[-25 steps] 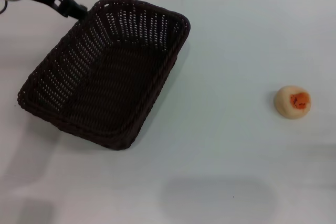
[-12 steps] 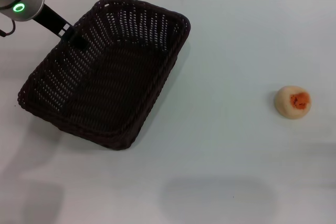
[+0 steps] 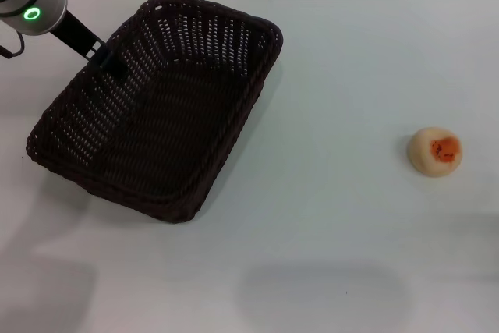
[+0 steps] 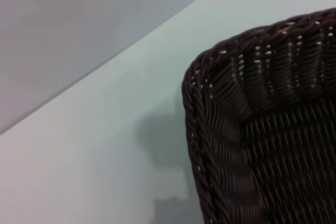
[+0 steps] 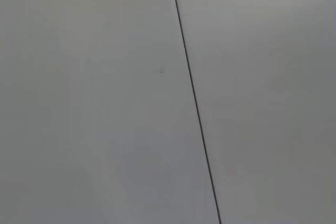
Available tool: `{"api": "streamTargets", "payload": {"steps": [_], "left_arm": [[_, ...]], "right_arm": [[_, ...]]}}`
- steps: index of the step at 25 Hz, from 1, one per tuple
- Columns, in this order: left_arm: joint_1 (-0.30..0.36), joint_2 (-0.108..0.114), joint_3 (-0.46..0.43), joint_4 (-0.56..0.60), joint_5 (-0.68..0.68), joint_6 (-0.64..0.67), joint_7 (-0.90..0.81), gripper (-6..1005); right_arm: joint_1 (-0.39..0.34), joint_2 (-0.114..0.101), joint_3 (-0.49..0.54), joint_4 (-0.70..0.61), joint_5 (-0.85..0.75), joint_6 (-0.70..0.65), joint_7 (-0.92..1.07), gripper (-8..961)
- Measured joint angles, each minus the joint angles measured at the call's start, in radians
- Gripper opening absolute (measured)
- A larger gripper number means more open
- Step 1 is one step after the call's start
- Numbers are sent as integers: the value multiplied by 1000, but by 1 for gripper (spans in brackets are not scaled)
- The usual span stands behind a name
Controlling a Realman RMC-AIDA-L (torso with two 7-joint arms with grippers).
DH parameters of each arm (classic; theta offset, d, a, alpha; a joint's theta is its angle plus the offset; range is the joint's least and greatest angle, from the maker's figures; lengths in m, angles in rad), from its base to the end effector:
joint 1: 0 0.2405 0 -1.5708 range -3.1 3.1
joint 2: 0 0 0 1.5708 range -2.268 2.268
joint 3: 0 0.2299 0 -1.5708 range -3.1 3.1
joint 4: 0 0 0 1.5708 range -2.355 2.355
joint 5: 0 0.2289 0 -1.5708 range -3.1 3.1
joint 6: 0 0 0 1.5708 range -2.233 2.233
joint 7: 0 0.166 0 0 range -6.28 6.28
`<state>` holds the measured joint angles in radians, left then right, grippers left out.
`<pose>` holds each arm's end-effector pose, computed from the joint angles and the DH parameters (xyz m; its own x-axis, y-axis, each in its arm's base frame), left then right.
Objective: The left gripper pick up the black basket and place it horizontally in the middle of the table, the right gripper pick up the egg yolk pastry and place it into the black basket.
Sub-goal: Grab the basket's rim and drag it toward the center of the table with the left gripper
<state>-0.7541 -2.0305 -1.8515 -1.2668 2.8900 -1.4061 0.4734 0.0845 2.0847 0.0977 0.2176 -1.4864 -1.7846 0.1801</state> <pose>-0.1668 0.4317 0.0511 0.7093 0.6927 -0.1308 0.4031 -0.5508 -0.7309 0.3462 0.1936 0.0221 0.5956 0.3090 -0.7415 -0.7915 0.0683 -0.6073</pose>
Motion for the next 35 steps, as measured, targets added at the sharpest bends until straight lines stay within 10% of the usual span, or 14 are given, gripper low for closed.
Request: {"api": "streamTargets", "payload": {"steps": [35], "left_arm": [[-44, 13, 74, 219, 0, 116, -6, 698]], "right_arm": [[15, -3, -93, -18, 0, -7, -4, 773]]}}
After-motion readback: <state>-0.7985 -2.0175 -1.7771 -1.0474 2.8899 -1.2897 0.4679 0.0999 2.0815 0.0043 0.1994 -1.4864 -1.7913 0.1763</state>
